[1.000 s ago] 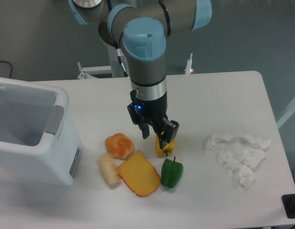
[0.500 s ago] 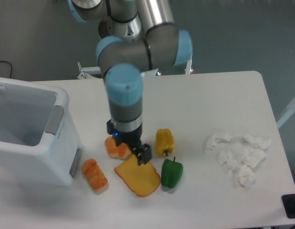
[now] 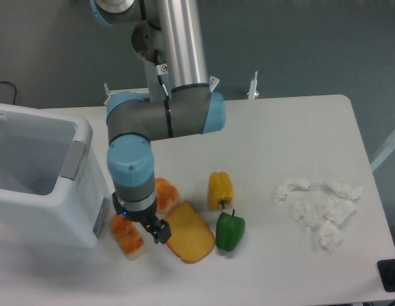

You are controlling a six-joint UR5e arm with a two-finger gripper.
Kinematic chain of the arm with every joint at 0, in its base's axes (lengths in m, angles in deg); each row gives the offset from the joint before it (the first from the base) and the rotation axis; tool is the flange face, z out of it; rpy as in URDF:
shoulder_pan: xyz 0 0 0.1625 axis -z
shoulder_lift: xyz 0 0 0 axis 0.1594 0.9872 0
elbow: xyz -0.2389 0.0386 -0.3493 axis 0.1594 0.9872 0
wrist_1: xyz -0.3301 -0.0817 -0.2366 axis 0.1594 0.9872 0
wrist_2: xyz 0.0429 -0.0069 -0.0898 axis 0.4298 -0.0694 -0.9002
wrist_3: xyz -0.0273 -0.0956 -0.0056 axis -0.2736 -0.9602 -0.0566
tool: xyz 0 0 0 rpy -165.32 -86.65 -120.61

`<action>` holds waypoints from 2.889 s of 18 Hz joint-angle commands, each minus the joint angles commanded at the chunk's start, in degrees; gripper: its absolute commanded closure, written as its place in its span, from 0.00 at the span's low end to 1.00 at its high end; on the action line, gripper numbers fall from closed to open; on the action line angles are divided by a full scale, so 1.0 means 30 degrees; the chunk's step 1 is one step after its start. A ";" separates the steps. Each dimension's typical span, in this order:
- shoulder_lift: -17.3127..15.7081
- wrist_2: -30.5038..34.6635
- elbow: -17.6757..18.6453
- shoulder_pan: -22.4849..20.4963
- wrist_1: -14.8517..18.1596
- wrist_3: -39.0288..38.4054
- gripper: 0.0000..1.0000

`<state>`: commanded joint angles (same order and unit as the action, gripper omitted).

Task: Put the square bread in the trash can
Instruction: 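Move the gripper over the small toasted bread chunk beside the bin, then lower the gripper and close it on the toasted bread chunk, then lift the bread chunk and carry it over the white trash bin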

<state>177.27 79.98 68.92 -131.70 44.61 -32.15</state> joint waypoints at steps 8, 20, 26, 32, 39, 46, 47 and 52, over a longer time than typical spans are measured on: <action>0.0763 0.0029 -0.0029 0.0470 -0.0293 -0.6686 0.00; 0.1496 0.0205 -0.0088 0.0470 -0.0820 -0.7950 0.36; 0.1233 0.0117 -0.0059 0.0324 -0.0791 -0.7863 1.00; 0.0035 -0.0029 -0.0966 -0.0904 -0.0762 -0.7599 1.00; -0.2339 -0.1259 -0.2810 -0.1698 -0.0791 -0.7452 1.00; -0.4770 -0.3073 -0.3018 -0.1523 -0.0820 -0.7511 1.00; -0.5034 -0.3395 -0.3018 -0.1465 -0.0791 -0.7540 1.00; -0.6265 -0.4336 -0.2405 -0.0645 -0.0791 -0.7775 1.00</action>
<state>158.47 66.97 61.70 -133.63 42.23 -55.48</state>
